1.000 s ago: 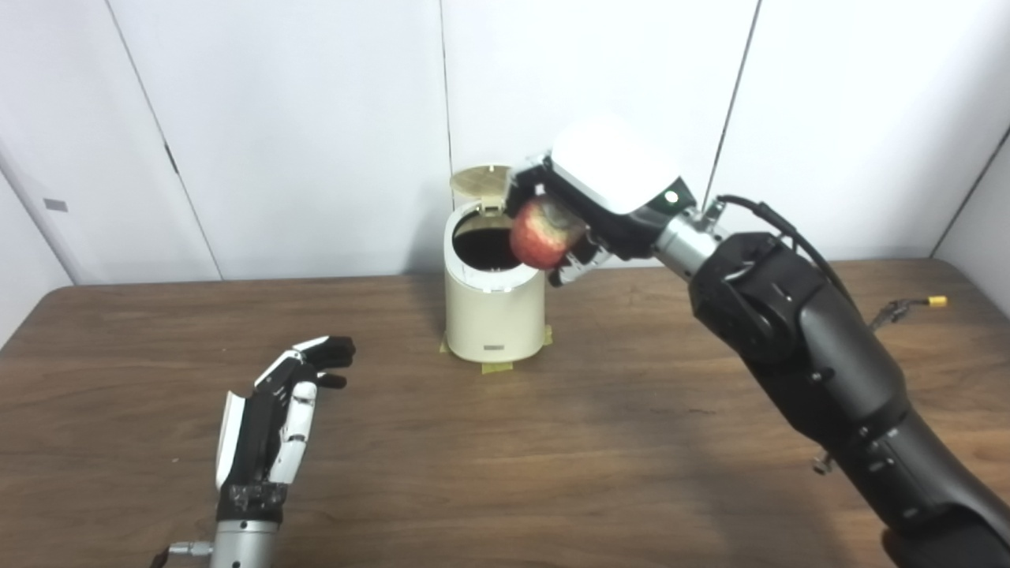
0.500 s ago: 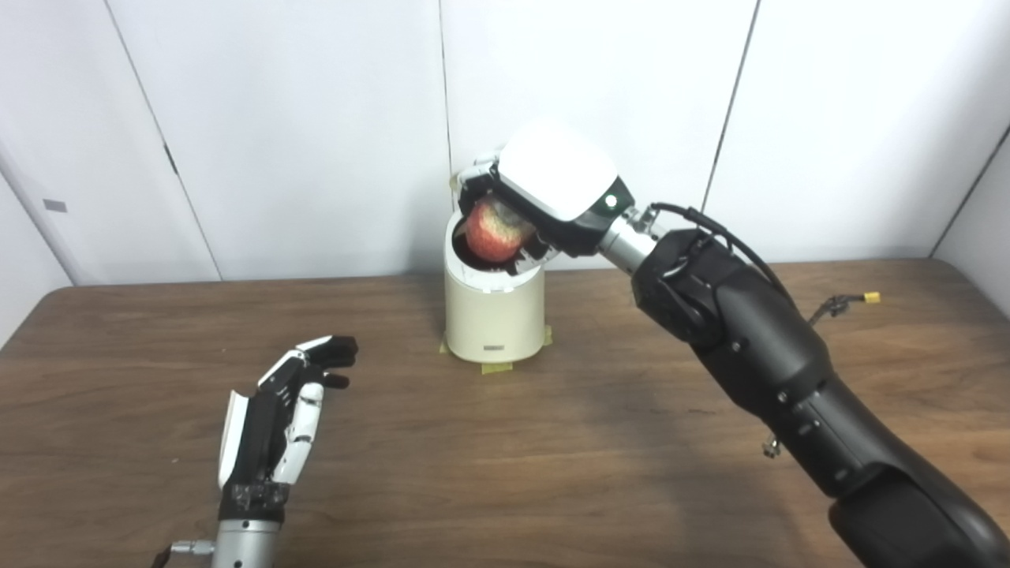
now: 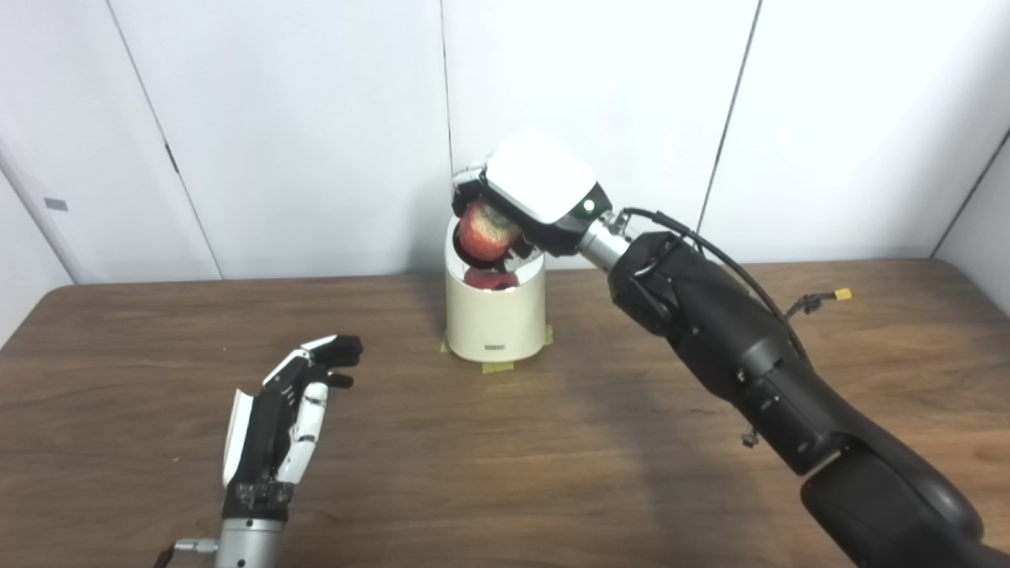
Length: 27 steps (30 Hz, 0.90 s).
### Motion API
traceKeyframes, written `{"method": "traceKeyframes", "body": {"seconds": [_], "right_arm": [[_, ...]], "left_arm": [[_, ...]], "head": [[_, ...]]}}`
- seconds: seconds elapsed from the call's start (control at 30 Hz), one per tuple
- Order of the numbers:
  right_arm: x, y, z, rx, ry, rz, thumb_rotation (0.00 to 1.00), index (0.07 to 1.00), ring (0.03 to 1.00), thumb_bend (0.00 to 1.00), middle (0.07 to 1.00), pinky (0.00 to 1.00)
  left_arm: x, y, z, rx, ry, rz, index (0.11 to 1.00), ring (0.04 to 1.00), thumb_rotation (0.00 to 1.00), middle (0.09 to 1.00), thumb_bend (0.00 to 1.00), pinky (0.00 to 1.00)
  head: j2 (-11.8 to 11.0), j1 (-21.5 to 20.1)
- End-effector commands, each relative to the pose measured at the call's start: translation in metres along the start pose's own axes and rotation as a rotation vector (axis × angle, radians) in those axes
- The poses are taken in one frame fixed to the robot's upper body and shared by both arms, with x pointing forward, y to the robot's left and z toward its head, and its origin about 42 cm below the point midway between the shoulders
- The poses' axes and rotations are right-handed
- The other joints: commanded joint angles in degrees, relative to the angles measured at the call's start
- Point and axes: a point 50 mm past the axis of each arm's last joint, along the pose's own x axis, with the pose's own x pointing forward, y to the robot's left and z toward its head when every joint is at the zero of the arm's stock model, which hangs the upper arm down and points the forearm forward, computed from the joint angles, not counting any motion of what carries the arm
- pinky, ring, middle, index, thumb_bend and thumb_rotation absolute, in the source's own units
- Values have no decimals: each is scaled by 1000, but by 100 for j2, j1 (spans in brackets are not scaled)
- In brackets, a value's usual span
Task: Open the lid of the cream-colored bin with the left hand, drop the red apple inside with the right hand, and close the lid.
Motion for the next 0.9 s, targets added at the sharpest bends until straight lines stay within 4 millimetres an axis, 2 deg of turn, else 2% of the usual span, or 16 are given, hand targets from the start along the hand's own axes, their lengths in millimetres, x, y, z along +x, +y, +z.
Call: {"method": "traceKeyframes", "body": {"seconds": [0.0,0.23,0.37,0.5,0.6,0.67,0.7,0.73,0.77,0.87], "right_arm": [[23,-32,-11,-45,14,-95,0,428,462,498,548,365],[21,-26,-13,-29,26,-89,0,435,454,492,567,331],[18,-21,-14,-18,40,-75,0,431,465,496,553,361],[15,-20,-15,-6,64,-57,0,423,475,496,553,371],[14,-19,-15,-15,85,-44,0,450,467,502,572,374],[13,-19,-14,-23,91,-36,105,479,486,519,594,398],[12,-19,-14,-25,95,-28,134,562,529,733,654,423],[12,-19,-13,-26,98,-22,164,625,567,848,706,444],[11,-19,-13,-26,100,-19,182,664,591,920,739,458],[9,-20,-12,-16,114,-5,242,761,650,986,815,489]], "left_arm": [[5,-4,3,14,-49,-11,707,713,793,721,156,623],[5,-6,3,-14,-47,-18,707,718,771,722,144,631],[4,-6,2,-19,-44,-17,707,718,765,722,157,637],[5,-6,3,-14,-43,-16,709,713,812,721,163,631],[5,-5,2,-17,-45,-16,706,711,795,719,159,629],[5,-5,2,-9,-44,-17,706,711,782,719,155,628],[5,-5,2,-6,-44,-18,706,712,787,719,157,627],[5,-5,2,-5,-44,-18,706,713,791,719,155,627],[5,-5,2,-2,-45,-19,706,713,792,719,154,626],[5,-4,2,-2,-46,-22,706,716,790,720,154,630]], "head": [[1,2],[-6,-2],[-15,6],[4,4],[4,-3],[1,0],[1,0],[1,0],[1,0],[5,1]]}}
